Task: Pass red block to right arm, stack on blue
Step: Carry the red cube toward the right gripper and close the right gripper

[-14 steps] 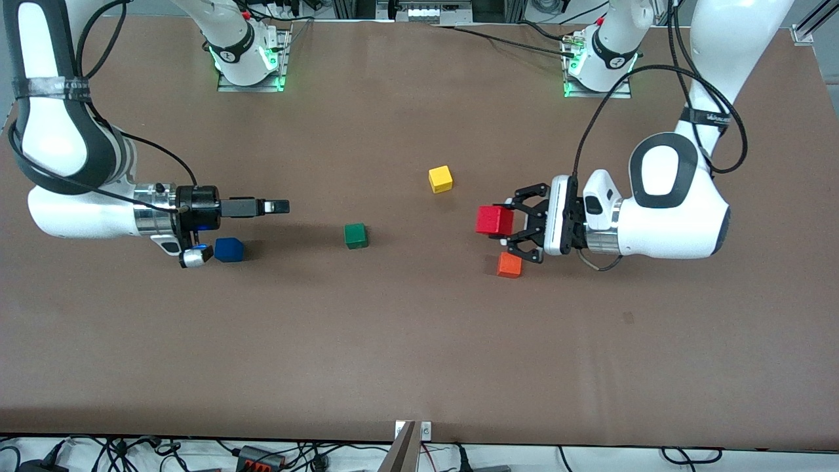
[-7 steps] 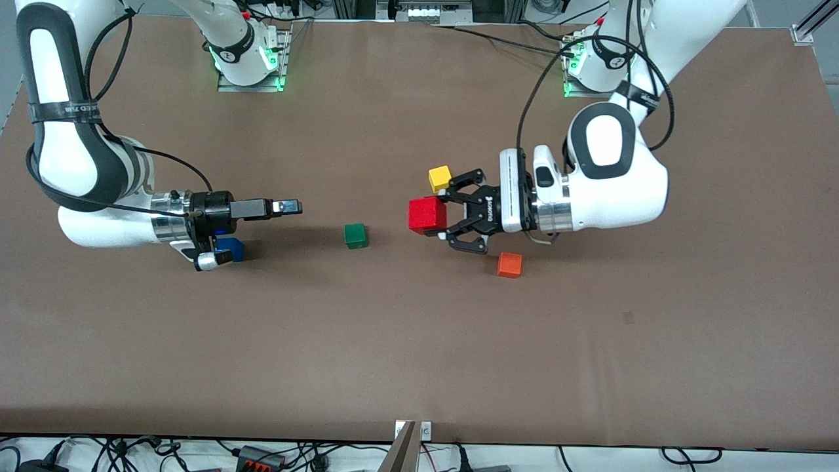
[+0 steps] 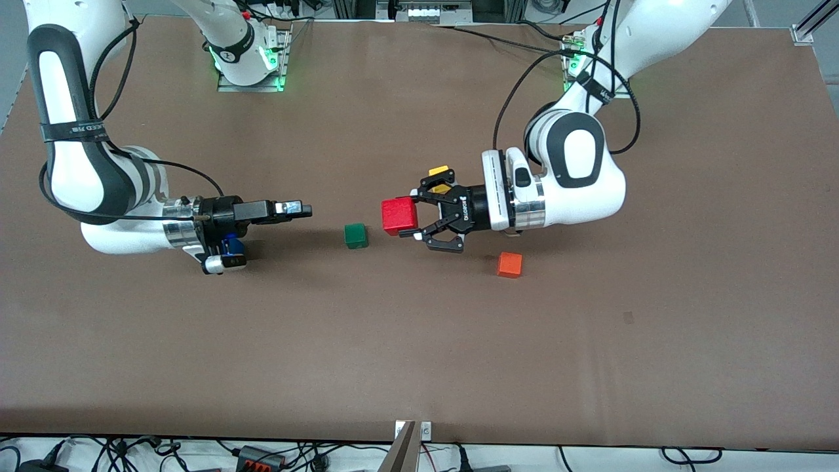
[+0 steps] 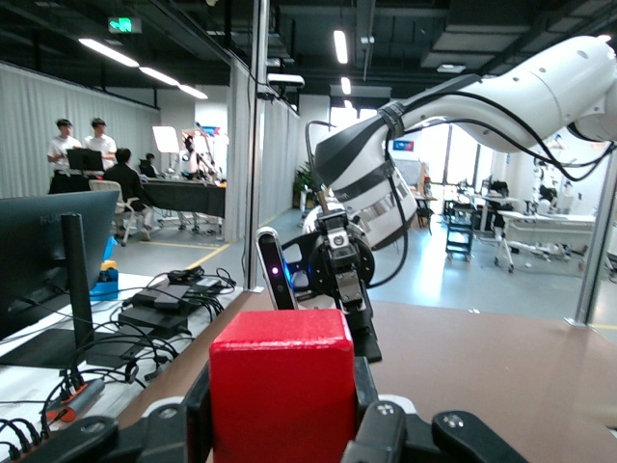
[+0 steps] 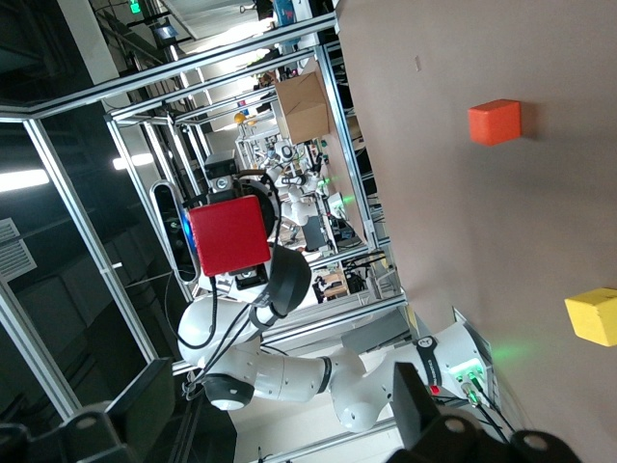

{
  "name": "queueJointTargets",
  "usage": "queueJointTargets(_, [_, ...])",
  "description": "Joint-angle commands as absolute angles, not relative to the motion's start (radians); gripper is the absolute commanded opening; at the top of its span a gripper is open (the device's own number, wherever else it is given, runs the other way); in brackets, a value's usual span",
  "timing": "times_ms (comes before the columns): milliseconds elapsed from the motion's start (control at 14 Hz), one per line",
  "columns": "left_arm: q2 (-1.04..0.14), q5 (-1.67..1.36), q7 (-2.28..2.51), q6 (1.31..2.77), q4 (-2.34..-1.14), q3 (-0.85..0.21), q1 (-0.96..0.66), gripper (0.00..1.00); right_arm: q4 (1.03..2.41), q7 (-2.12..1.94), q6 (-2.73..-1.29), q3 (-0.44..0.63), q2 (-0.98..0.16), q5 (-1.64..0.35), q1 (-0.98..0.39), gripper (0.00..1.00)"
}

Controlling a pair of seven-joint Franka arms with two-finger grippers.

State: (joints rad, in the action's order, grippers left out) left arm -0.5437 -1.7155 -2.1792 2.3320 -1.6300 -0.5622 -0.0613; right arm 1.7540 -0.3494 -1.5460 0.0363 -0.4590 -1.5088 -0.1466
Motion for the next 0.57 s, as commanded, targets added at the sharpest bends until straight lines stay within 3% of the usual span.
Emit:
queueJointTargets(0, [-0.554, -1.801, -2.269, 2.401, -1.623, -0.571, -0.098, 0.06, 1.74, -0.373, -1.545, 0.038, -0.469, -1.549, -0.19, 1.0])
queueJointTargets(498, [-0.567, -1.943, -2.353, 2.456, -1.609, -0.571, -0.162, 0.06, 1.641, -0.357, -1.557, 0.038, -0.531, -1.563, -0.239, 1.0])
